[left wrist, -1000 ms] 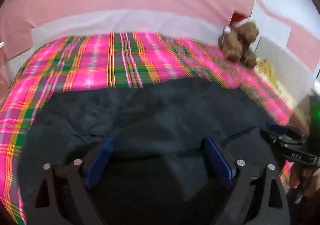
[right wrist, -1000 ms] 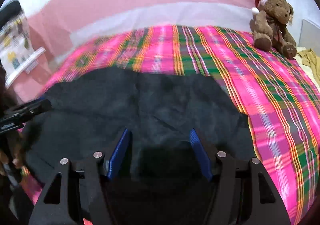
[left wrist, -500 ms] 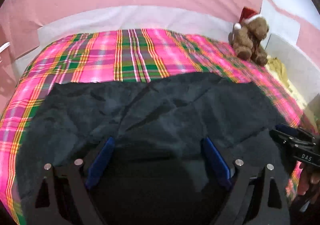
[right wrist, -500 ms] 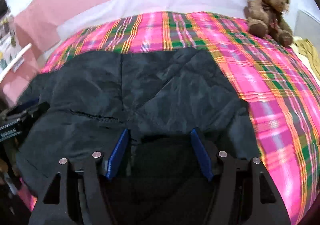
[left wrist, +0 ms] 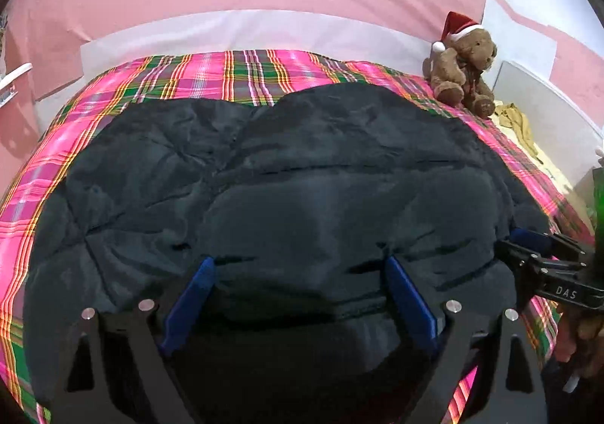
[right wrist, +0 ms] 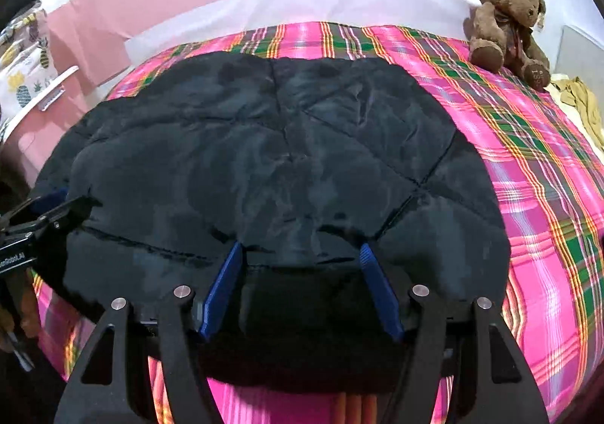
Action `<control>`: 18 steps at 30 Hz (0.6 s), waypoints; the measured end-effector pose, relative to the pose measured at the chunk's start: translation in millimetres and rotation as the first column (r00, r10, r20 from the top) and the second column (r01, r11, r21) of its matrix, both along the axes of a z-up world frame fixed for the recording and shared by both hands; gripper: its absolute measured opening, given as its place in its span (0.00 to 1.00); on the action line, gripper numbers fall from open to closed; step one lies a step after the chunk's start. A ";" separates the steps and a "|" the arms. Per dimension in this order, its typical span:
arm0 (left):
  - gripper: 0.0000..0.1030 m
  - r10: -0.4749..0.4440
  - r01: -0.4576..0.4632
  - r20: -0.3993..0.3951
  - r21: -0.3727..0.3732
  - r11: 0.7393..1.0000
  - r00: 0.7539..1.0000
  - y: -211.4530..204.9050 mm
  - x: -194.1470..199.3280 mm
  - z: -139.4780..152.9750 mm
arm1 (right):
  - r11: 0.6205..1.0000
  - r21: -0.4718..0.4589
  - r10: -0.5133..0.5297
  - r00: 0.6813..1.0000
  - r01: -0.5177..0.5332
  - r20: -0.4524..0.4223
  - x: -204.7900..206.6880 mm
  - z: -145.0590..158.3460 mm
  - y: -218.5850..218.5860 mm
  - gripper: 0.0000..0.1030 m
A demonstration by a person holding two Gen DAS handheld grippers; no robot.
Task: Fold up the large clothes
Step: 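Press and smooth the folded jacket bundle with both tools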
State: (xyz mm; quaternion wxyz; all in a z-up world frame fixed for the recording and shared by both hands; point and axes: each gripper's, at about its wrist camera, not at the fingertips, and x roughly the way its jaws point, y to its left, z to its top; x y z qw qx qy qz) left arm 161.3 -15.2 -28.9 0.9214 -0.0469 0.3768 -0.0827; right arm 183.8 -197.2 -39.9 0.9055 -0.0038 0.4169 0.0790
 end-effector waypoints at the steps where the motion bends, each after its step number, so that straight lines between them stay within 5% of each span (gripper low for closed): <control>1: 0.91 0.001 -0.001 -0.002 0.008 1.000 1.000 -1.1 1.8 -0.5 | 1.000 -0.001 -0.001 1.000 0.001 -0.003 2.2 -1.7 0.1 0.63; 18: 0.97 0.026 -0.025 -0.026 0.042 0.999 0.999 -6.5 4.1 -5.5 | 1.000 -0.023 0.004 0.999 -0.005 -0.040 5.4 -9.1 1.7 0.63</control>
